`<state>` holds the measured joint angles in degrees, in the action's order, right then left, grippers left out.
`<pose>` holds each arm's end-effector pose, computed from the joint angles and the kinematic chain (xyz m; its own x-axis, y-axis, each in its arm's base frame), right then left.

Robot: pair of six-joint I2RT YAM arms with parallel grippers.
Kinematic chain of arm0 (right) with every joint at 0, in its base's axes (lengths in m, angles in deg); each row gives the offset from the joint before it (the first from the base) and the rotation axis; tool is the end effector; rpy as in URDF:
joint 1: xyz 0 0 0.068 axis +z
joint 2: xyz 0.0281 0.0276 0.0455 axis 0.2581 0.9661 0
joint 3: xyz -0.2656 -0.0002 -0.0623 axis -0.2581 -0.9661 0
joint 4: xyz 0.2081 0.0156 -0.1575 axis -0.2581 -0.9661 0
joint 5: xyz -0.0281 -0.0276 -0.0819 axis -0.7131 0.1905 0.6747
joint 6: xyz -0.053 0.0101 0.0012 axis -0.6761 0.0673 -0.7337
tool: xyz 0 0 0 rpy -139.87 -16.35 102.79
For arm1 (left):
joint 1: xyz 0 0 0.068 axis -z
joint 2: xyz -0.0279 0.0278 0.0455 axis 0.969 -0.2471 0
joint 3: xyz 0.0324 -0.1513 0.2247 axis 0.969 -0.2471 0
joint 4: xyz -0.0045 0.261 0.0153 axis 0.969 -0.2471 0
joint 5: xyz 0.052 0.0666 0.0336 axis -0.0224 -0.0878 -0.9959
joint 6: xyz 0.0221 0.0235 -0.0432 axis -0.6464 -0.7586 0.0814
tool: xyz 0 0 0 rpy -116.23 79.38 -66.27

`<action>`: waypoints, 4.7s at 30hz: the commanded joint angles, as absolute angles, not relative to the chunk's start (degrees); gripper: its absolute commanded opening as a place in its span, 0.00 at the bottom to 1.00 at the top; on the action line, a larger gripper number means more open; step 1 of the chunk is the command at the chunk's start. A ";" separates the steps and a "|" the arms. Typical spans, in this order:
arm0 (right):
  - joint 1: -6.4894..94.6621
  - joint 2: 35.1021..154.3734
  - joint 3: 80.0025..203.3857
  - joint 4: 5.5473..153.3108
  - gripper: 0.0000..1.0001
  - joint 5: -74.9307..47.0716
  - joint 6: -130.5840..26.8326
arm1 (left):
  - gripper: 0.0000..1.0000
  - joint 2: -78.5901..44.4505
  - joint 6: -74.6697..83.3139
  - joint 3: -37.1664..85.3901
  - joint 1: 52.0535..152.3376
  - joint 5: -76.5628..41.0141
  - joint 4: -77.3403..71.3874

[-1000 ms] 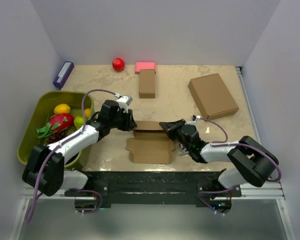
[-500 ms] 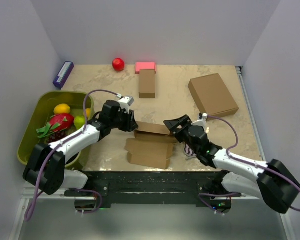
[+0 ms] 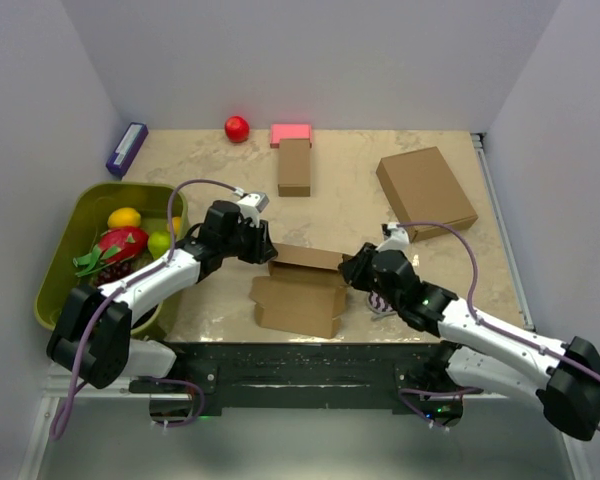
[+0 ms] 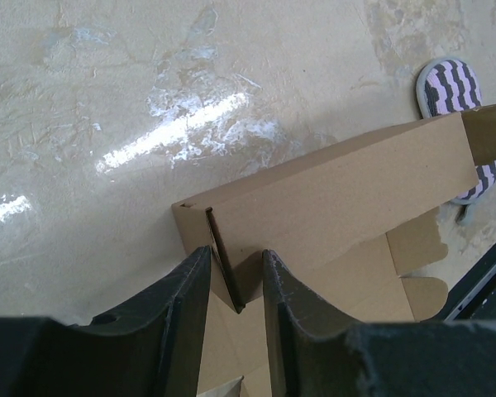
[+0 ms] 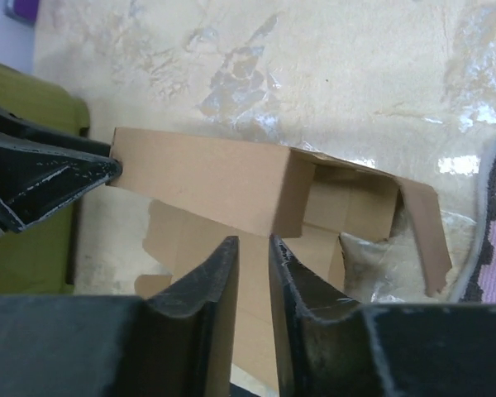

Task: Fold the paper box

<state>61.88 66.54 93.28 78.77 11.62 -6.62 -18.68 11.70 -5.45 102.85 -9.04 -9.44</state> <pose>0.1471 0.1413 0.2232 -0.5905 0.4673 -0.6579 -0.0682 0.7834 0.6177 0.2454 -0.1375 0.2141 -0.7346 0.0276 -0.6779 0.4235 0.7993 -0.4264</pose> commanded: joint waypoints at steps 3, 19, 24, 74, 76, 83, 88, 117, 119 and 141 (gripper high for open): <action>68.83 79.19 103.67 71.68 0.20 16.91 -14.05 | 0.36 -19.09 11.73 -4.73 103.12 -8.81 -9.12; 74.29 85.46 101.74 61.22 0.04 24.38 -3.23 | 0.36 -19.01 11.64 -4.64 103.12 -8.72 -9.21; 74.29 91.51 102.36 59.37 0.00 25.35 -0.86 | 0.36 -19.01 11.64 -4.64 103.12 -8.72 -9.30; 58.20 96.96 105.87 70.00 0.10 22.01 -15.45 | 0.36 -19.18 11.55 -4.55 103.12 -8.63 -9.39; 58.11 98.38 105.52 71.75 0.09 20.79 -15.36 | 0.36 -19.18 11.55 -4.55 103.12 -8.63 -9.39; 58.11 101.46 104.91 72.64 0.04 18.67 -14.31 | 0.36 -19.18 11.55 -4.46 103.12 -8.54 -9.39; 58.20 97.60 104.82 69.49 0.04 20.43 -13.95 | 0.36 -19.18 11.55 -4.46 103.12 -8.46 -9.39; 58.20 96.10 99.28 77.02 0.03 17.80 -11.85 | 0.36 -19.27 11.55 -4.55 103.03 -8.19 -9.30; 58.20 94.52 98.84 77.82 0.01 17.18 -11.32 | 0.36 -19.36 11.55 -4.55 103.03 -8.28 -9.30; 58.20 86.26 95.85 80.22 0.00 16.64 -9.56 | 0.36 -19.45 11.64 -4.55 103.12 -7.84 -9.30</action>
<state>58.07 88.81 95.49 82.16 13.61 -10.73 -18.90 11.68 -5.43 102.83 -8.63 -9.38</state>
